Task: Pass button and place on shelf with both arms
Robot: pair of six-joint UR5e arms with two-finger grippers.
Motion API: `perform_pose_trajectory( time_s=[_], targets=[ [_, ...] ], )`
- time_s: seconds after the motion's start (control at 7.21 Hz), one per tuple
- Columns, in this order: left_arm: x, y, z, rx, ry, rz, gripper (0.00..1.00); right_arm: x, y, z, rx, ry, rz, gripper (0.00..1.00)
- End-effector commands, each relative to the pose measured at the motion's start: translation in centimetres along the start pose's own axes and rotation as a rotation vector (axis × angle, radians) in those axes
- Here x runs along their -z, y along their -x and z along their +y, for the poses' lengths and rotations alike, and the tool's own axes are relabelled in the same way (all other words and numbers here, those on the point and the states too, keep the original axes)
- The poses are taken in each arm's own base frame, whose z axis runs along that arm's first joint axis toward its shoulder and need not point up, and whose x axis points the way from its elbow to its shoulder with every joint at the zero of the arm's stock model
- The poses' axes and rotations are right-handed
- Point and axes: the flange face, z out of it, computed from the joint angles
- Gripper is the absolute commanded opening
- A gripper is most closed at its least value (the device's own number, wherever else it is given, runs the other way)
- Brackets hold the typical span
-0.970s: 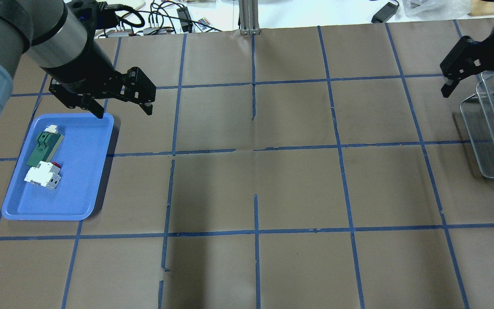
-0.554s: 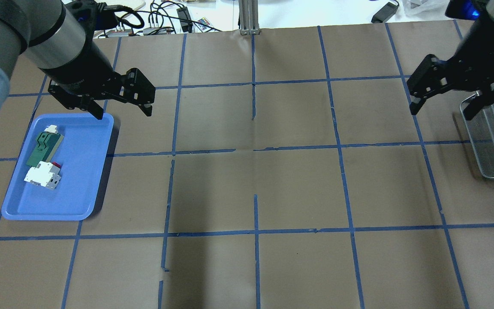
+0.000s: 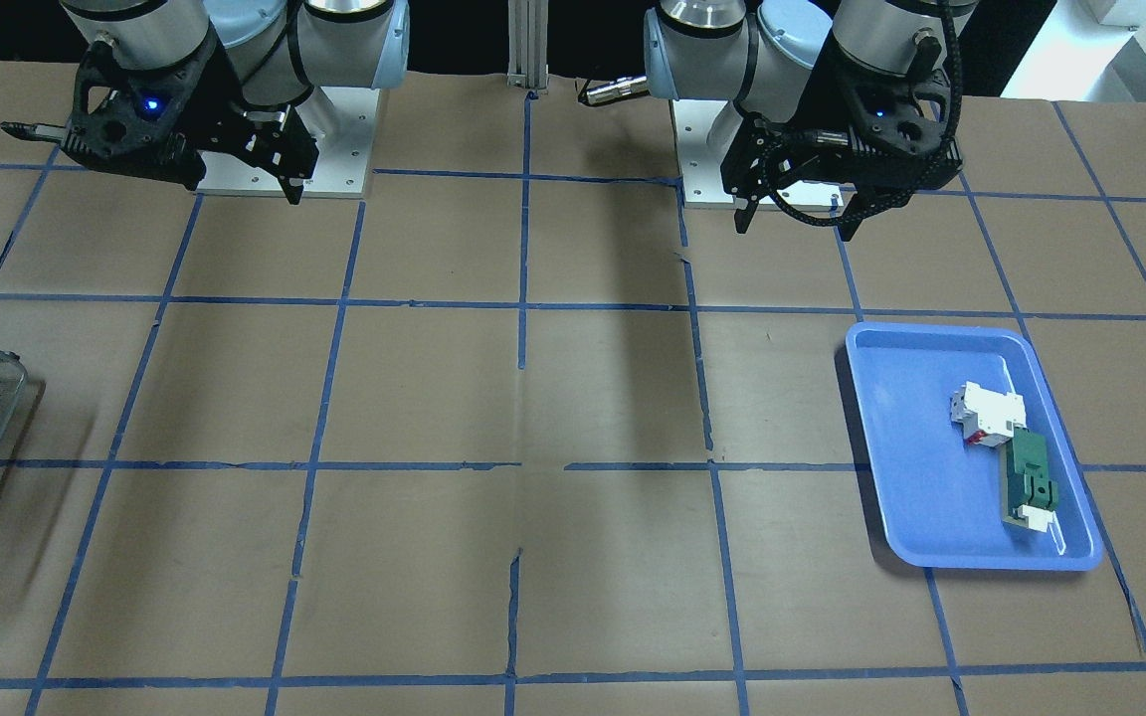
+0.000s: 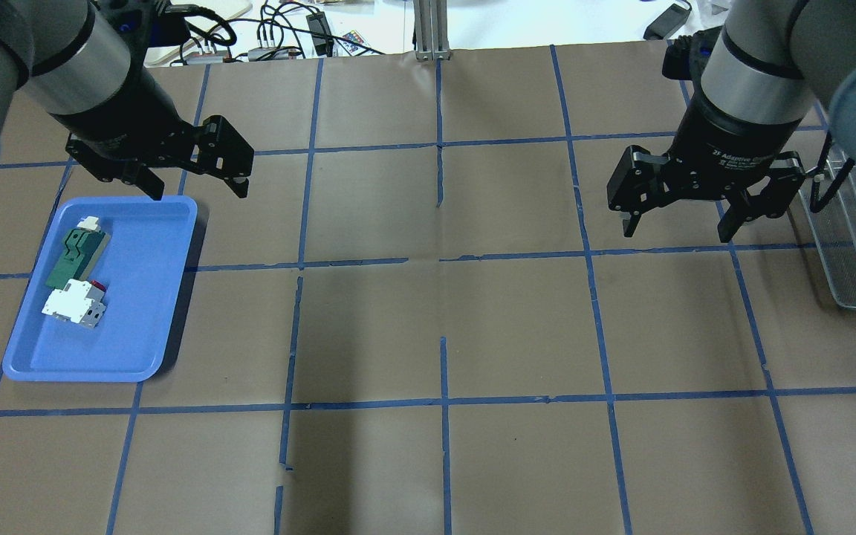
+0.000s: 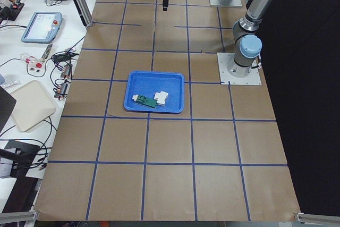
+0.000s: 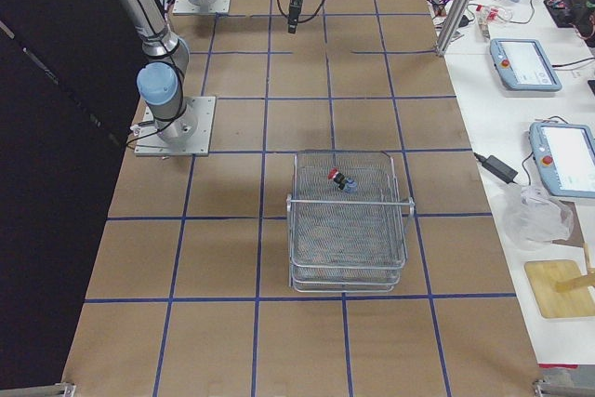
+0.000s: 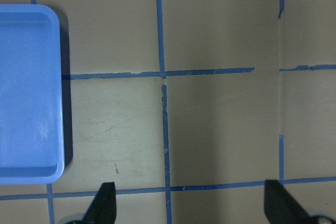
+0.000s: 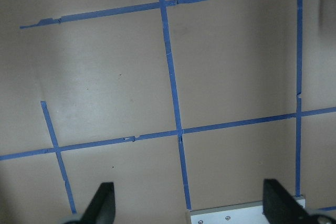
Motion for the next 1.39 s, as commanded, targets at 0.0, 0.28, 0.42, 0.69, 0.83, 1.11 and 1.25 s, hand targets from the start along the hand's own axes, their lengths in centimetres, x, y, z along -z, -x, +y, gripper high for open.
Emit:
perform_pose_trajectory(
  time_s=[0.0,0.28,0.42,0.69,0.83,1.11,1.25],
  targets=[
    [0.26,0.18,0.29,-0.017,0.000,-0.006,1.00,0.41,0.03,0.18,-0.004,-0.013,-0.004,1.00],
    [0.26,0.14,0.36,-0.017,0.000,-0.003,1.00,0.89,0.09,-0.25,-0.002,-0.058,-0.011,1.00],
    [0.25,0.16,0.37,-0.015,0.002,-0.004,1.00,0.82,0.01,-0.28,-0.003,-0.057,-0.009,1.00],
    [0.19,0.16,0.38,-0.015,0.002,-0.005,1.00,1.06,-0.03,0.07,0.002,-0.067,-0.018,1.00],
    [0.19,0.16,0.38,-0.015,0.002,-0.005,1.00,1.01,-0.01,0.19,0.002,-0.064,-0.015,1.00],
    [0.19,0.07,0.39,-0.017,0.002,-0.003,1.00,1.36,-0.17,0.57,0.010,-0.074,-0.013,1.00],
    [0.17,0.07,0.41,-0.017,0.003,-0.003,1.00,1.28,-0.15,0.58,0.009,-0.072,-0.014,1.00]
  ],
)
